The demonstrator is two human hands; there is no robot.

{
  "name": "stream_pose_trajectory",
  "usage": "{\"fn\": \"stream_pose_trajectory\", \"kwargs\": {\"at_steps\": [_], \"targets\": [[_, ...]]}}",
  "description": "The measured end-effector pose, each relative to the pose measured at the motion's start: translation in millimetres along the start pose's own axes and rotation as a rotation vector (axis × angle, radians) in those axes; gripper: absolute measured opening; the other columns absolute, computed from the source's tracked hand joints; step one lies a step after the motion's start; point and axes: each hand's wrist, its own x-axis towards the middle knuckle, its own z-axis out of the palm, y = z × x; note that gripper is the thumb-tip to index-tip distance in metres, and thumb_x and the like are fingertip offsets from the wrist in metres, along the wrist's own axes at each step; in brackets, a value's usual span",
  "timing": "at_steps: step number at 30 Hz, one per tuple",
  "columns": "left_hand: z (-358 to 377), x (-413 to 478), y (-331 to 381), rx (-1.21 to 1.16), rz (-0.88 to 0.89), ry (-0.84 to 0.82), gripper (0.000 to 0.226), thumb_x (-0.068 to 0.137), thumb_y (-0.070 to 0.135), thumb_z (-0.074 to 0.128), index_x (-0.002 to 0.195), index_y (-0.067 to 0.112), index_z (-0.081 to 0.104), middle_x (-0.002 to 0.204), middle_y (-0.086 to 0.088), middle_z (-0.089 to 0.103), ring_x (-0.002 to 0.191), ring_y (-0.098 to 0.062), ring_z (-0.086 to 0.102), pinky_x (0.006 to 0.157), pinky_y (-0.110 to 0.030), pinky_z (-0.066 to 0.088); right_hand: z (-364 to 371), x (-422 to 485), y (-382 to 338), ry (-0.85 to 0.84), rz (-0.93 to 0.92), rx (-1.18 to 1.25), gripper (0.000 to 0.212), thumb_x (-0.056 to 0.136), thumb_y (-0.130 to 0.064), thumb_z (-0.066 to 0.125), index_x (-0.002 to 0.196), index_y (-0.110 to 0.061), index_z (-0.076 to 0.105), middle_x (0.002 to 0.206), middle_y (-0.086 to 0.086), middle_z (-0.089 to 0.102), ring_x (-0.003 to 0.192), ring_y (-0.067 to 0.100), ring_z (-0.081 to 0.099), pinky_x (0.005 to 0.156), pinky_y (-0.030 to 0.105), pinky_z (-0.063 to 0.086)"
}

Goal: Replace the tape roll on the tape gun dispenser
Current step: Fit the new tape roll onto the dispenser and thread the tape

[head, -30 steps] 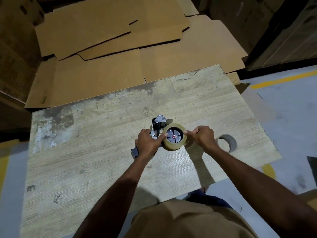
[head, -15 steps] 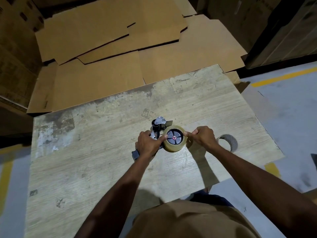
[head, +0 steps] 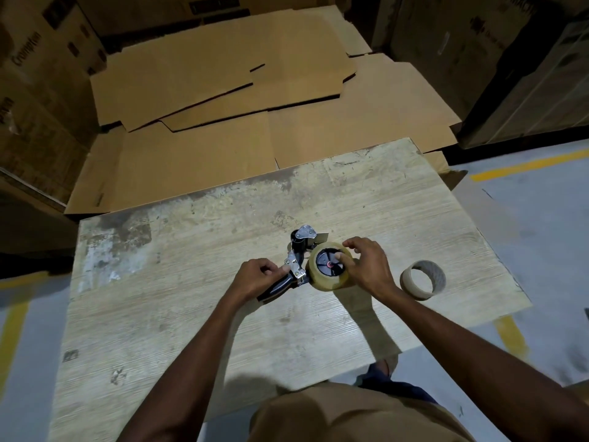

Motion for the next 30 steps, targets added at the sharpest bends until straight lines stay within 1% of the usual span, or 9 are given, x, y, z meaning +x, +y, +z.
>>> {"fn": "stream_pose_trajectory", "kwargs": {"at_steps": [4, 6, 9, 13, 15, 21, 24, 27, 30], "targets": [[-10.7, -0.4, -11.8, 0.085, -0.127, -0.152, 0.061, 0.087, 0.066, 0.071, 0.063, 0.014, 0.053, 0.060, 0.000, 0.047, 0.054, -0.012, 0.045, 0.057, -0.030, 0.030, -6.3, -2.4, 0.1, 0.048, 0.024, 0.040, 0.032, 0.090, -0.032, 0.078, 0.114, -0.012, 0.071, 0.109, 0.007, 0.073, 0.094, 0.021, 0.064, 0.079, 0.032, 0.047], [-12.3, 0.4, -15.3, 0.083, -0.160, -0.175, 0.058, 0.089, 0.062, 0.073, 0.064, 0.016, 0.048, 0.060, 0.002, 0.039, 0.054, -0.012, 0.038, 0.058, -0.032, 0.023, -10.9, -4.5, 1.0, 0.072, 0.047, 0.084, 0.032, 0.090, -0.029, 0.079, 0.114, -0.010, 0.072, 0.109, 0.008, 0.074, 0.093, 0.019, 0.065, 0.079, 0.030, 0.048], [-13.6, -3.0, -13.8, 0.001, -0.154, -0.181, 0.050, 0.088, 0.054, 0.078, 0.067, 0.014, 0.058, 0.064, 0.002, 0.045, 0.059, -0.013, 0.043, 0.058, -0.030, 0.027, -18.0, -9.0, 0.9, 0.104, 0.084, 0.144, 0.030, 0.090, -0.029, 0.078, 0.113, -0.011, 0.072, 0.108, 0.004, 0.074, 0.092, 0.018, 0.067, 0.079, 0.030, 0.050], [-10.7, -16.4, 5.0, -0.186, -0.067, -0.074, 0.042, 0.084, 0.042, 0.086, 0.080, 0.002, 0.073, 0.066, -0.009, 0.070, 0.059, -0.019, 0.065, 0.056, -0.029, 0.049, -28.2, -16.1, -4.7, 0.172, 0.146, 0.255, 0.023, 0.092, -0.029, 0.077, 0.108, -0.013, 0.073, 0.099, -0.002, 0.075, 0.088, 0.011, 0.070, 0.069, 0.010, 0.046], [-8.1, -26.5, 18.9, -0.215, 0.004, 0.004, 0.037, 0.085, 0.042, 0.086, 0.085, 0.006, 0.076, 0.068, -0.012, 0.076, 0.059, -0.022, 0.071, 0.057, -0.032, 0.055, -32.4, -19.4, -10.5, 0.215, 0.149, 0.293, 0.018, 0.093, -0.028, 0.075, 0.106, -0.015, 0.075, 0.094, -0.004, 0.075, 0.086, 0.006, 0.069, 0.066, 0.004, 0.044], [6.5, -42.5, 54.6, -0.101, 0.233, 0.181, 0.021, 0.087, 0.036, 0.084, 0.088, 0.015, 0.080, 0.068, -0.002, 0.075, 0.064, -0.022, 0.074, 0.064, -0.044, 0.060, -59.7, -17.4, -33.3, 0.316, 0.069, 0.398, 0.015, 0.095, -0.028, 0.073, 0.108, -0.022, 0.078, 0.103, -0.008, 0.074, 0.088, -0.003, 0.065, 0.070, 0.009, 0.047], [19.3, -50.4, 70.8, 0.039, 0.367, 0.284, 0.021, 0.087, 0.037, 0.083, 0.088, 0.016, 0.080, 0.071, 0.002, 0.072, 0.065, -0.017, 0.068, 0.057, -0.034, 0.052, -80.7, -19.1, -36.6, 0.316, 0.055, 0.397, 0.014, 0.095, -0.030, 0.073, 0.105, -0.022, 0.080, 0.100, -0.008, 0.074, 0.085, -0.002, 0.065, 0.068, 0.011, 0.046], [36.3, -62.1, 82.4, 0.225, 0.570, 0.425, 0.019, 0.086, 0.033, 0.084, 0.086, 0.016, 0.077, 0.074, 0.006, 0.068, 0.062, -0.009, 0.057, 0.056, -0.013, 0.037, -92.1, -23.9, -38.2, 0.239, 0.108, 0.419, 0.015, 0.093, -0.035, 0.075, 0.094, -0.022, 0.081, 0.088, -0.011, 0.076, 0.082, 0.000, 0.068, 0.069, 0.020, 0.049], [52.6, -76.7, 96.8, 0.281, 0.670, 0.515, 0.018, 0.086, 0.027, 0.086, 0.087, 0.014, 0.074, 0.077, 0.004, 0.068, 0.065, -0.009, 0.058, 0.060, -0.014, 0.039, -99.7, -30.0, -37.3, 0.169, 0.190, 0.522, 0.011, 0.090, -0.032, 0.079, 0.090, -0.021, 0.082, 0.085, -0.012, 0.077, 0.083, 0.002, 0.070, 0.071, 0.022, 0.052]]}}
